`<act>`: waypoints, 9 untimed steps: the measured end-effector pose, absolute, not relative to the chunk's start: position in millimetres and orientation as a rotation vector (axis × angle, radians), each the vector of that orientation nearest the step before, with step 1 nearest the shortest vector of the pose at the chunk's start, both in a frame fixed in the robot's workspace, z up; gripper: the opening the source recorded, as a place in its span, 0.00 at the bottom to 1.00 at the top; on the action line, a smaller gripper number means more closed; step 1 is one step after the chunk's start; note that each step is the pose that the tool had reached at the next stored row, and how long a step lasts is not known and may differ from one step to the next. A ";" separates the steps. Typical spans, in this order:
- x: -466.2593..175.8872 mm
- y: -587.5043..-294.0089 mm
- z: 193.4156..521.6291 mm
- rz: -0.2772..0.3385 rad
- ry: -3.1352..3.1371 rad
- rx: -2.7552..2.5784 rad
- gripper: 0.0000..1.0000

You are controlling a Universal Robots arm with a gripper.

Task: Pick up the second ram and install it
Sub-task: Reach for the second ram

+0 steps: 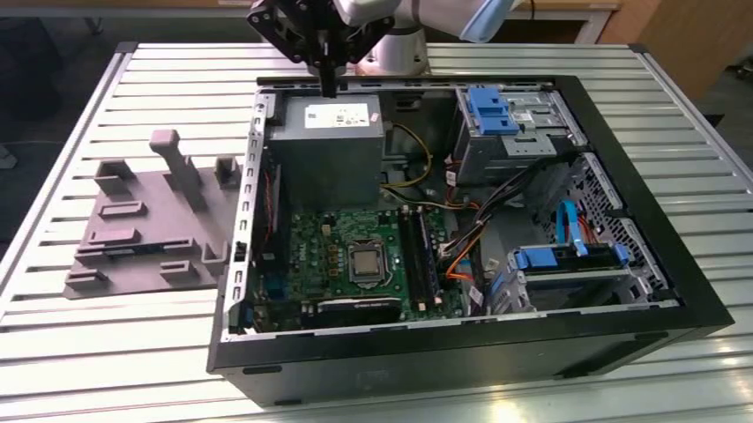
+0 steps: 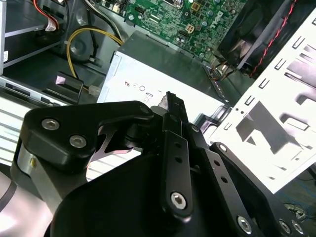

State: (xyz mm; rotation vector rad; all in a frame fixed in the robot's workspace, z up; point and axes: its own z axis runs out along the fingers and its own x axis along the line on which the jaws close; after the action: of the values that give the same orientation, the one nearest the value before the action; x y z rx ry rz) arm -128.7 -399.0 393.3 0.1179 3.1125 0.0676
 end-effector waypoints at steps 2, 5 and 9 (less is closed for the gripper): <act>-130.5 -398.9 393.3 0.068 3.112 0.118 0.11; -133.0 -398.9 393.3 0.068 3.113 0.118 0.11; -137.2 -399.0 393.3 0.068 3.112 0.118 0.11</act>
State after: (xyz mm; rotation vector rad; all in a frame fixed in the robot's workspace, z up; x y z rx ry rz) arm -137.2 -399.0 393.3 0.1180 3.1125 0.0676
